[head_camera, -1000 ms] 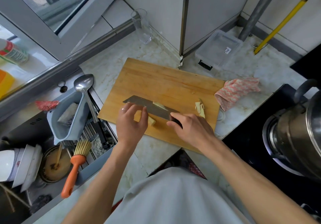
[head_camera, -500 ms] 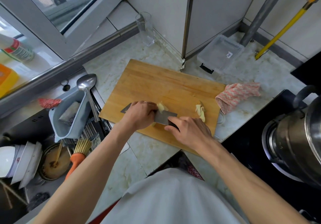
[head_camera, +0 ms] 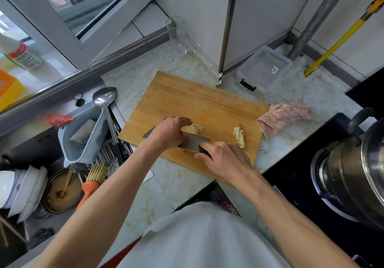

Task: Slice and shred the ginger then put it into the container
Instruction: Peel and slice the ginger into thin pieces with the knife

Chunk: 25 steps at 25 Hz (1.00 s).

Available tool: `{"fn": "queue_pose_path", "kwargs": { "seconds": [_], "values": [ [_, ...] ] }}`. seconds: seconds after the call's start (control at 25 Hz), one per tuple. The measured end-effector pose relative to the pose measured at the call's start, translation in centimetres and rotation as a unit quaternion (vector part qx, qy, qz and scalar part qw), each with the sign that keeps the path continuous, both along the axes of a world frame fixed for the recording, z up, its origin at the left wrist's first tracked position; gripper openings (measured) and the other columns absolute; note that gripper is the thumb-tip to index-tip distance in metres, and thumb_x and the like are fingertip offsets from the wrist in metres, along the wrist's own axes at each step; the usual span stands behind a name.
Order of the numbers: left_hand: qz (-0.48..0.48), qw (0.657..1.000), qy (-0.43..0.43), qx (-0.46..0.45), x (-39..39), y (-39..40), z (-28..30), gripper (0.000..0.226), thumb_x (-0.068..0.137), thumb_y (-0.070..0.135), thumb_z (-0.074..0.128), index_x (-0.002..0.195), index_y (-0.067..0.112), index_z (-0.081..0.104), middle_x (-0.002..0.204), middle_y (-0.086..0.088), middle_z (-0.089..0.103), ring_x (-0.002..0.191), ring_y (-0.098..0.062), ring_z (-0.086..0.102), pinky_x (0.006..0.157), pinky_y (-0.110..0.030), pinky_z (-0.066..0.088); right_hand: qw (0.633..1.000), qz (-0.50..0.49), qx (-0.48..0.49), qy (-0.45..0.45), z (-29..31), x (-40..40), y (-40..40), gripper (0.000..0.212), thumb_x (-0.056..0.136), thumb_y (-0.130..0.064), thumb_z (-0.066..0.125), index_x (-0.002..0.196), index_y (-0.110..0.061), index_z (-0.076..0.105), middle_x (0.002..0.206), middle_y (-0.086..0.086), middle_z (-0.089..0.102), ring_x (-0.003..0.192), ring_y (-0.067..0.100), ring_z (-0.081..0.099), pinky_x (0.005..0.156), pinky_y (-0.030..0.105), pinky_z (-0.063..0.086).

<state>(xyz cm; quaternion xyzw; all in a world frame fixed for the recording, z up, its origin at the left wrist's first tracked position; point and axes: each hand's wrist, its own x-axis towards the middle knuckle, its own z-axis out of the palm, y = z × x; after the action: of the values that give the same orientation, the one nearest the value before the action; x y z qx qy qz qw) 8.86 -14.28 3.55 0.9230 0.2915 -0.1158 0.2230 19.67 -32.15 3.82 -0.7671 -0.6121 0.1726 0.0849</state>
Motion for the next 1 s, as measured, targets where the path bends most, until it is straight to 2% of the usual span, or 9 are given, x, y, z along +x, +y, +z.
{"fn": "queue_pose_path", "kwargs": {
  "seconds": [0.12,0.24,0.32,0.44,0.52,0.6,0.68,0.84,1.0],
  "values": [
    [0.117,0.974,-0.192,0.04,-1.5,-0.4,1.4,0.053,0.082,-0.011,0.044,0.123,0.011,0.069,0.131,-0.005,0.064,0.122,-0.023,0.057,0.103,-0.032,0.045,0.996,-0.062,-0.009,0.062,-0.4,0.0,-0.6,0.038,0.1,-0.056,0.045,0.113,-0.025,0.063,0.09,0.007,0.07,0.08,0.034,0.066,0.061,0.037,0.049],
    [0.262,0.9,-0.342,0.066,-4.1,-2.3,1.9,0.033,0.087,-0.006,0.053,0.108,0.009,0.075,0.107,0.0,0.069,0.096,-0.004,0.056,0.085,-0.009,0.04,0.959,-0.159,-0.019,0.234,-0.7,0.1,-1.0,0.038,0.099,-0.056,0.047,0.112,-0.028,0.068,0.088,-0.002,0.072,0.075,0.018,0.064,0.063,0.035,0.051],
    [0.299,0.893,-0.335,0.038,-5.5,-3.8,0.5,0.027,0.089,-0.001,0.057,0.106,0.009,0.075,0.103,0.001,0.069,0.09,-0.005,0.057,0.083,-0.013,0.044,0.928,-0.191,-0.002,0.32,-0.7,0.1,-0.9,0.041,0.103,-0.048,0.045,0.094,-0.014,0.066,0.068,-0.004,0.06,0.057,0.01,0.051,0.057,0.032,0.043],
    [0.261,0.927,-0.268,-0.019,-6.2,-6.0,-3.1,0.02,0.091,0.011,0.066,0.109,0.012,0.075,0.111,-0.001,0.068,0.094,-0.016,0.063,0.085,-0.03,0.052,0.911,-0.201,-0.02,0.359,0.0,-0.3,-0.6,0.047,0.104,-0.046,0.042,0.088,-0.005,0.056,0.063,0.004,0.046,0.049,0.01,0.036,0.052,0.029,0.032],
    [0.254,0.933,-0.252,-0.023,-6.0,-7.0,-4.9,0.021,0.09,0.017,0.071,0.11,0.013,0.075,0.119,-0.003,0.065,0.1,-0.018,0.063,0.086,-0.022,0.046,0.922,-0.184,-0.027,0.34,0.3,-0.9,-0.4,0.046,0.105,-0.045,0.042,0.081,-0.007,0.053,0.06,0.001,0.043,0.05,0.012,0.035,0.051,0.031,0.03],
    [0.274,0.93,-0.245,-0.013,-5.6,-7.5,-5.8,0.023,0.089,0.019,0.072,0.11,0.012,0.075,0.123,-0.005,0.063,0.095,-0.014,0.061,0.081,-0.017,0.04,0.932,-0.183,-0.026,0.311,0.4,-1.2,-0.2,0.045,0.105,-0.044,0.042,0.072,-0.014,0.047,0.055,-0.004,0.039,0.05,0.014,0.036,0.051,0.033,0.029],
    [0.282,0.926,-0.251,-0.002,-5.4,-7.8,-6.2,0.02,0.09,0.018,0.072,0.108,0.01,0.075,0.125,-0.006,0.061,0.084,-0.009,0.055,0.076,-0.019,0.041,0.939,-0.185,-0.029,0.288,0.3,-1.3,0.0,0.044,0.105,-0.045,0.041,0.07,-0.019,0.047,0.053,-0.004,0.041,0.052,0.018,0.041,0.052,0.035,0.032],
    [0.298,0.914,-0.275,-0.014,-5.2,-8.1,-7.0,0.016,0.09,0.014,0.071,0.104,0.007,0.073,0.127,-0.008,0.059,0.079,-0.011,0.056,0.072,-0.027,0.048,0.943,-0.164,-0.056,0.283,0.0,-1.5,0.2,0.043,0.105,-0.046,0.04,0.087,-0.013,0.059,0.056,-0.002,0.046,0.056,0.022,0.045,0.054,0.036,0.034],
    [0.312,0.905,-0.288,-0.006,-5.1,-8.4,-7.5,0.017,0.089,0.015,0.073,0.104,0.006,0.073,0.127,-0.008,0.06,0.083,-0.01,0.058,0.074,-0.032,0.054,0.936,-0.176,-0.036,0.302,0.7,-1.3,-0.4,0.045,0.105,-0.047,0.041,0.075,-0.013,0.049,0.055,-0.003,0.041,0.054,0.019,0.039,0.054,0.035,0.031]
  ]
}}
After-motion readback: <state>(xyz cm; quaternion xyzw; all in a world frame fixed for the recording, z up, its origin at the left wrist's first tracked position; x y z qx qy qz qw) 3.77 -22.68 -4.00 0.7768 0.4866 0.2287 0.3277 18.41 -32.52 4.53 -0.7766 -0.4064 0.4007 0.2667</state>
